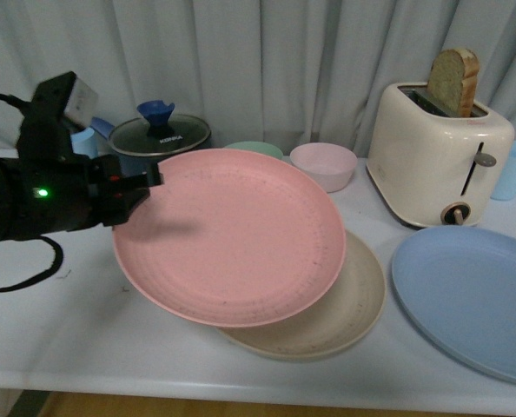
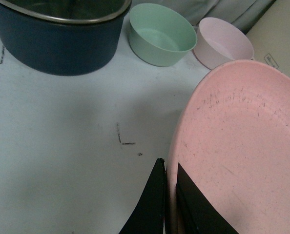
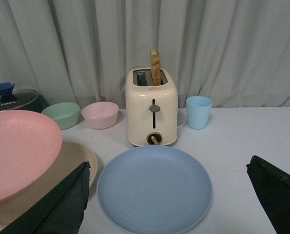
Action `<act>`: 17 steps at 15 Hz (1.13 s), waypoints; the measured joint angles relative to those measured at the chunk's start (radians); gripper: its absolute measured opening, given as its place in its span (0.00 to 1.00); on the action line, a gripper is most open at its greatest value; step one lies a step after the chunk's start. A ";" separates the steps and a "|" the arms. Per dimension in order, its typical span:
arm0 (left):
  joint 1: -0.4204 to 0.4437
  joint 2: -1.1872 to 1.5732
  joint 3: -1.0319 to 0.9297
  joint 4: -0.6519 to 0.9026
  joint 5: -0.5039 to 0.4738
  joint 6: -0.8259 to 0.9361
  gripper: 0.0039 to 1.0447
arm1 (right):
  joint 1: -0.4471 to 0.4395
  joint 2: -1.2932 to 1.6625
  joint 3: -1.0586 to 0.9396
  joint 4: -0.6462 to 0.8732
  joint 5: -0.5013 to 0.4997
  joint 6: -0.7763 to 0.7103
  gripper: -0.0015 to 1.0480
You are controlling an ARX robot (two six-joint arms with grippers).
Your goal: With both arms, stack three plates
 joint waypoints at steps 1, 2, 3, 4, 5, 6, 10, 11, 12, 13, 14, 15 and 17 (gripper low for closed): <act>-0.016 0.051 0.035 -0.001 -0.017 -0.014 0.02 | 0.000 0.000 0.000 0.000 0.000 0.000 0.94; -0.021 0.088 0.067 0.000 -0.028 -0.024 0.02 | 0.000 0.000 0.000 0.000 0.000 0.000 0.94; -0.021 0.126 0.098 0.000 -0.040 -0.042 0.02 | 0.000 0.000 0.000 0.000 0.000 0.000 0.94; -0.024 0.153 0.121 0.004 -0.048 -0.059 0.02 | 0.000 0.000 0.000 0.000 0.000 0.000 0.94; -0.031 0.174 0.134 0.004 -0.061 -0.071 0.02 | 0.000 0.000 0.000 0.000 0.000 0.000 0.94; -0.046 0.183 0.137 0.006 -0.067 -0.074 0.02 | 0.000 0.000 0.000 0.000 0.000 0.000 0.94; -0.130 0.202 0.139 0.022 -0.070 -0.089 0.02 | 0.000 0.000 0.000 0.000 0.000 0.000 0.94; -0.134 0.212 0.145 0.022 -0.077 -0.089 0.02 | 0.000 0.000 0.000 0.000 0.000 0.000 0.94; -0.134 0.225 0.150 0.023 -0.084 -0.089 0.02 | 0.000 0.000 0.000 0.000 0.000 0.000 0.94; -0.134 0.237 0.152 0.024 -0.091 -0.089 0.02 | 0.000 0.000 0.000 0.000 0.000 0.000 0.94; -0.131 0.246 0.153 0.027 -0.095 -0.089 0.02 | 0.000 0.000 0.000 0.000 0.000 0.000 0.94; -0.130 0.251 0.155 0.027 -0.094 -0.089 0.02 | 0.000 0.000 0.000 0.000 0.000 0.000 0.94; -0.130 0.256 0.156 0.029 -0.094 -0.090 0.02 | 0.000 0.000 0.000 0.000 0.000 0.000 0.94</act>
